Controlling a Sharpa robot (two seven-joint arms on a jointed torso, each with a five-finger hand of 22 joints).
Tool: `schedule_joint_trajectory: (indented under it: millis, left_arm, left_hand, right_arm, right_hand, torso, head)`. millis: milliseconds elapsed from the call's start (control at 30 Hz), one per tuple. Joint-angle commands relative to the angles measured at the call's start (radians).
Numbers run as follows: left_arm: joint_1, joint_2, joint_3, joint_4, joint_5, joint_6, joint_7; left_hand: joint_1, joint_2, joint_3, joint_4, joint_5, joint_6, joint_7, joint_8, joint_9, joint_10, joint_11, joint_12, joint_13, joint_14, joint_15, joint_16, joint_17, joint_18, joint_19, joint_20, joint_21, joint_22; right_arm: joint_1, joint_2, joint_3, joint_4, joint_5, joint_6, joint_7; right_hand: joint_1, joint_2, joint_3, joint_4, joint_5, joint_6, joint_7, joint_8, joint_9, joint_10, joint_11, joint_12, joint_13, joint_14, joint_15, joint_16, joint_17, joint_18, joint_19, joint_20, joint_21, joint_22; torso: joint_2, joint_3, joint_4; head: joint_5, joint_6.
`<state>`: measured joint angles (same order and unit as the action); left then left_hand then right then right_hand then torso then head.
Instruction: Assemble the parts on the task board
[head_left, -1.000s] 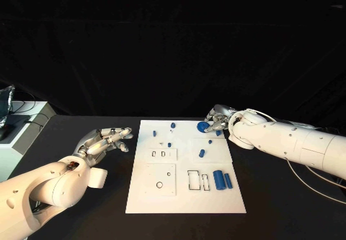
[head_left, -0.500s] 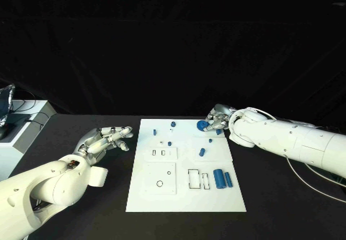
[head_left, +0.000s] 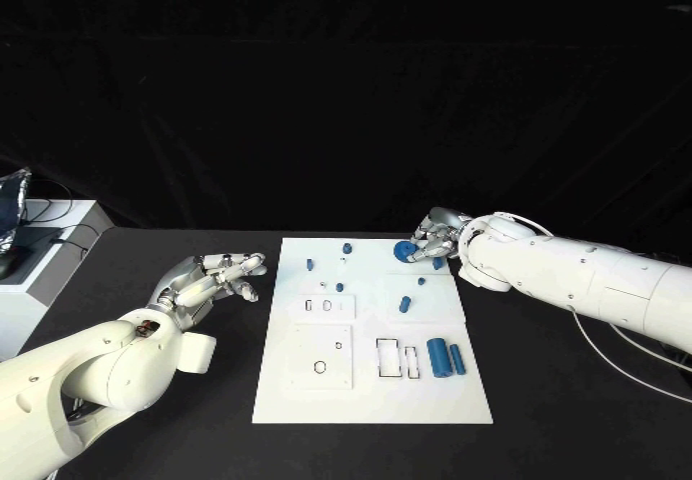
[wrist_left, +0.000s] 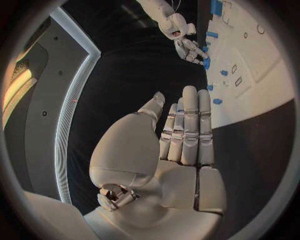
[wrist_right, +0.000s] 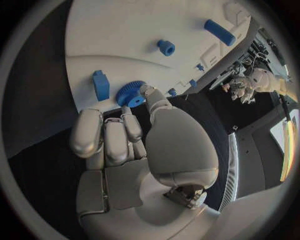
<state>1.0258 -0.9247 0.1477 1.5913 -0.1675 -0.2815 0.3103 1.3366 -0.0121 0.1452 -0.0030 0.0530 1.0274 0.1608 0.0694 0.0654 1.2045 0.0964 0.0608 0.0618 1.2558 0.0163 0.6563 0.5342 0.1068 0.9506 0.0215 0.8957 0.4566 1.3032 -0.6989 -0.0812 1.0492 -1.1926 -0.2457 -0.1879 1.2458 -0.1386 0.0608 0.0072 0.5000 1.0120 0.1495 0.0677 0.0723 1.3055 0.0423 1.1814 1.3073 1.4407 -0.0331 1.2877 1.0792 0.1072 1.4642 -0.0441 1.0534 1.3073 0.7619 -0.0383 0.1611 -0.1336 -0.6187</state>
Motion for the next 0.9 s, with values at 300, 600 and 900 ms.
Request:
schedule_joint_trajectory:
  millis: [300, 600, 900]
  left_arm:
    - [0.000, 0.002, 0.001, 0.001, -0.004, 0.008, 0.001]
    - [0.000, 0.002, 0.001, 0.001, -0.004, 0.008, 0.001]
    - [0.000, 0.003, 0.001, -0.002, -0.004, 0.009, 0.000]
  left_hand:
    - [0.003, 0.003, 0.012, -0.002, -0.001, -0.002, 0.001, -0.004, 0.001, -0.003, -0.002, 0.002, 0.000, -0.008, -0.001, 0.006, -0.001, 0.014, -0.005, 0.000, 0.005, -0.001]
    - [0.003, 0.003, 0.012, -0.002, -0.001, -0.002, 0.001, -0.004, 0.001, -0.003, -0.002, 0.002, 0.000, -0.008, -0.001, 0.006, -0.001, 0.014, -0.005, 0.000, 0.005, -0.001]
    - [-0.001, 0.003, 0.019, -0.004, -0.001, -0.001, 0.001, -0.005, 0.001, -0.003, -0.002, 0.002, 0.000, -0.008, -0.001, 0.007, -0.002, 0.015, -0.006, 0.000, 0.007, -0.002]
  right_arm:
    - [-0.004, 0.009, -0.004, 0.000, -0.008, 0.066, -0.020]
    - [-0.003, 0.016, -0.004, 0.007, -0.077, 0.023, -0.056]
    - [-0.002, 0.028, -0.004, 0.014, -0.165, -0.012, -0.101]
  right_hand:
    - [-0.042, -0.026, -0.011, 0.045, -0.058, -0.003, -0.001, 0.000, 0.002, 0.004, -0.001, 0.003, 0.041, 0.006, 0.002, 0.002, 0.003, 0.005, 0.064, 0.000, 0.007, 0.142]
    - [-0.046, -0.042, -0.047, 0.143, -0.122, 0.048, -0.020, 0.002, 0.009, 0.024, -0.014, 0.013, 0.052, 0.008, -0.009, 0.003, 0.005, -0.002, 0.065, -0.009, 0.026, 0.146]
    - [-0.069, -0.037, -0.042, 0.184, -0.148, 0.098, -0.038, 0.003, 0.016, 0.047, -0.026, 0.019, 0.067, 0.010, -0.019, 0.003, 0.009, -0.010, 0.066, -0.019, 0.044, 0.150]
  torso:
    - [0.000, 0.0001, -0.0009]
    - [0.000, -0.0001, -0.0008]
    - [0.000, -0.0001, -0.0004]
  head:
    - [0.000, 0.002]
    - [-0.002, -0.001]
    - [-0.003, -0.001]
